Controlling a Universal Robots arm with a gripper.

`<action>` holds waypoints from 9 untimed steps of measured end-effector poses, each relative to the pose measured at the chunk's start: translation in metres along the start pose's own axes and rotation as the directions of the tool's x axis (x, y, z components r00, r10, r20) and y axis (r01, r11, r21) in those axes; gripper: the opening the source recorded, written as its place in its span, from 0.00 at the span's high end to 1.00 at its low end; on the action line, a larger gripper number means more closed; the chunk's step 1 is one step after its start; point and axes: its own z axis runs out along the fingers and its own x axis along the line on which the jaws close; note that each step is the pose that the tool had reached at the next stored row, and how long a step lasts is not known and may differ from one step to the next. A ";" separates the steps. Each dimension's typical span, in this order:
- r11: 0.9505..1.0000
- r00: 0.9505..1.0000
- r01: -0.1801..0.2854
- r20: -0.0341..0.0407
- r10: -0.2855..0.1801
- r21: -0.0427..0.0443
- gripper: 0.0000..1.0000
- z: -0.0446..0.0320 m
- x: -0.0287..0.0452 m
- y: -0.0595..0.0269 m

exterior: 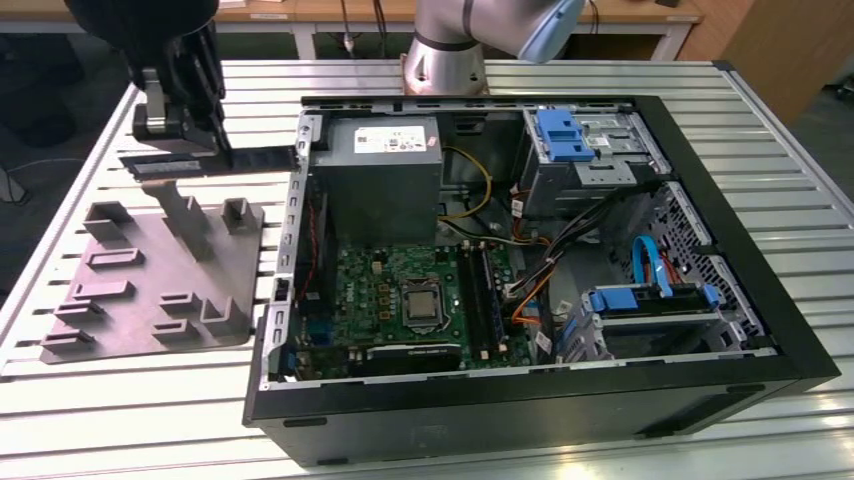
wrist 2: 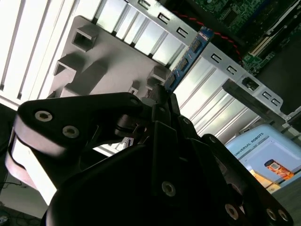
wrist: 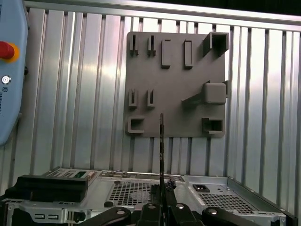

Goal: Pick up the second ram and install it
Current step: 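Pick up the second ram and move it above second insertion slot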

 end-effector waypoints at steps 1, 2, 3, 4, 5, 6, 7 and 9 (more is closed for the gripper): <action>1.000 1.000 0.000 0.000 0.000 0.000 0.86 -0.0001 0.0001 -0.0022; 1.000 1.000 0.000 0.000 0.000 0.000 0.86 -0.0001 0.0002 -0.0043; 1.000 1.000 0.000 0.000 0.000 0.000 0.86 -0.0001 0.0003 -0.0061; 1.000 1.000 0.000 0.000 0.000 0.000 0.86 -0.0002 0.0004 -0.0079; 1.000 1.000 0.000 0.000 0.000 0.000 0.86 -0.0003 0.0005 -0.0098; 1.000 1.000 0.000 0.000 0.000 0.000 0.86 -0.0003 0.0006 -0.0114; 1.000 1.000 0.000 0.000 0.000 0.000 0.86 -0.0003 0.0007 -0.0129; 1.000 1.000 0.000 0.000 0.000 0.000 0.86 -0.0004 0.0008 -0.0154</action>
